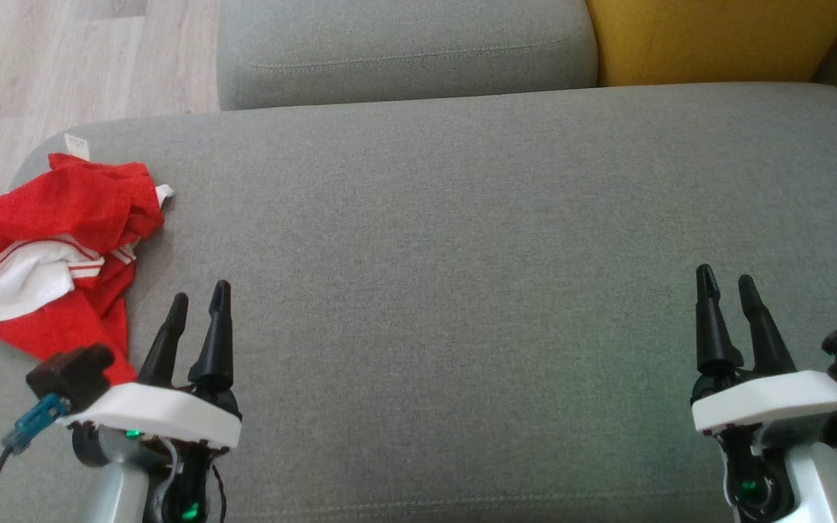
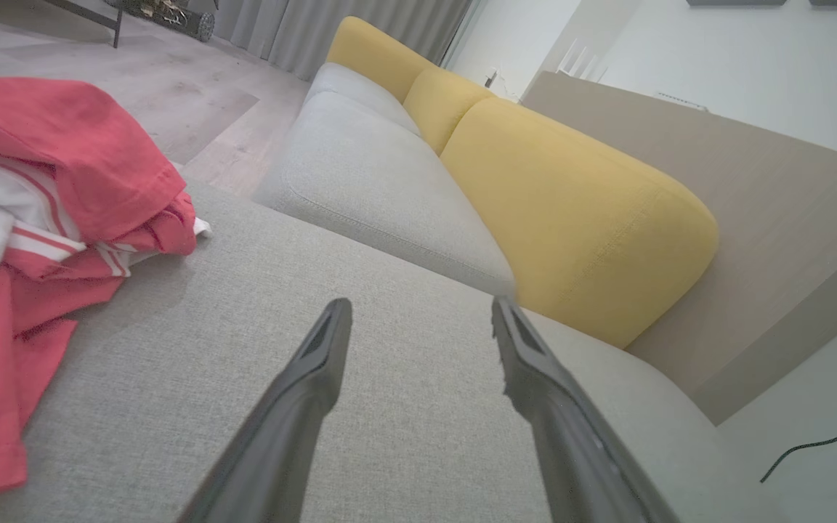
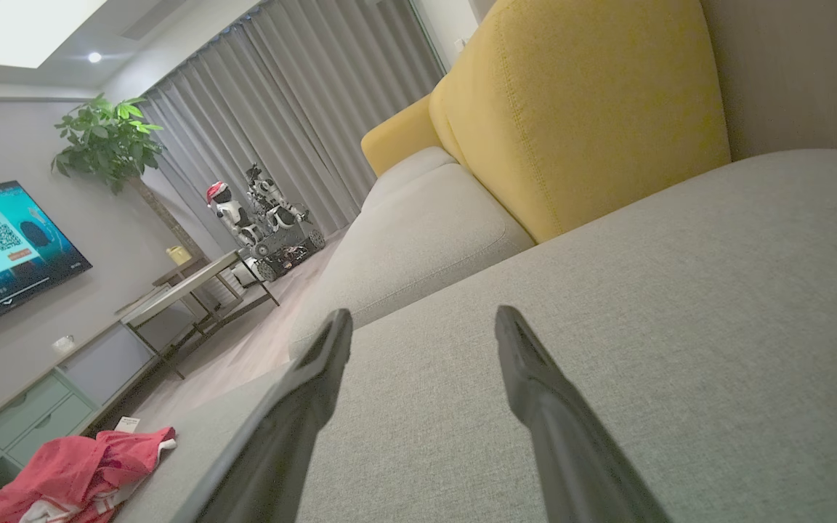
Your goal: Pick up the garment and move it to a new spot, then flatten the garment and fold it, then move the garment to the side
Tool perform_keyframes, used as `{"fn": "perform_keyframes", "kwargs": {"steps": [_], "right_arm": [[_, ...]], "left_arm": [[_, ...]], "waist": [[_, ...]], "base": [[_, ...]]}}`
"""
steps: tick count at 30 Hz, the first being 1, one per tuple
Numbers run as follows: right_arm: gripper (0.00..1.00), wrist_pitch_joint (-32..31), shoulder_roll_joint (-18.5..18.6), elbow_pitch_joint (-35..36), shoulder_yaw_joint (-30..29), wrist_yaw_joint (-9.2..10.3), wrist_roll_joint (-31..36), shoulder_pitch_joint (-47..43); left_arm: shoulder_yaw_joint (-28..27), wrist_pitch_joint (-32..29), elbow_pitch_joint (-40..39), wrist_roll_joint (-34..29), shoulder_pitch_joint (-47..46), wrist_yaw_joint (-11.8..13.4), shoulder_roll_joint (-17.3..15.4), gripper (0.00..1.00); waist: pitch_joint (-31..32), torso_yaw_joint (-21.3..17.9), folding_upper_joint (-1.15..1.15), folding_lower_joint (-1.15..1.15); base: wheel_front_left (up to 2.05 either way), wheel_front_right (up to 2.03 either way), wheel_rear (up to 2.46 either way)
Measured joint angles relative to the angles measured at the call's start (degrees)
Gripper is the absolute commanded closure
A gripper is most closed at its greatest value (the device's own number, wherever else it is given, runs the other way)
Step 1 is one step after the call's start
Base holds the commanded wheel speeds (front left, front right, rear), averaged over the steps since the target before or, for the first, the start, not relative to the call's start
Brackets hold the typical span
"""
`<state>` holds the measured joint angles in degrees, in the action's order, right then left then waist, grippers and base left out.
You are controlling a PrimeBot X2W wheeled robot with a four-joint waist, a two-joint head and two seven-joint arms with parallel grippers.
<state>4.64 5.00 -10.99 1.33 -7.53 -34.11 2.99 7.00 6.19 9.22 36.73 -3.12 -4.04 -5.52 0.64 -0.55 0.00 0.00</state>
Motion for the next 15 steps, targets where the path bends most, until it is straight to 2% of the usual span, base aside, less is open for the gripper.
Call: {"fn": "perform_keyframes", "kwargs": {"steps": [15], "right_arm": [[0.00, 0.9, 0.0, -0.5, 0.5, 0.00, 10.6, 0.0]], "left_arm": [[2.2, 2.4, 1.8, -10.5, -0.1, 2.5, -1.1, 0.00]], "waist": [[0.2, -0.1, 0.00, 0.00]], "base": [[0.00, 0.00, 0.00]]}}
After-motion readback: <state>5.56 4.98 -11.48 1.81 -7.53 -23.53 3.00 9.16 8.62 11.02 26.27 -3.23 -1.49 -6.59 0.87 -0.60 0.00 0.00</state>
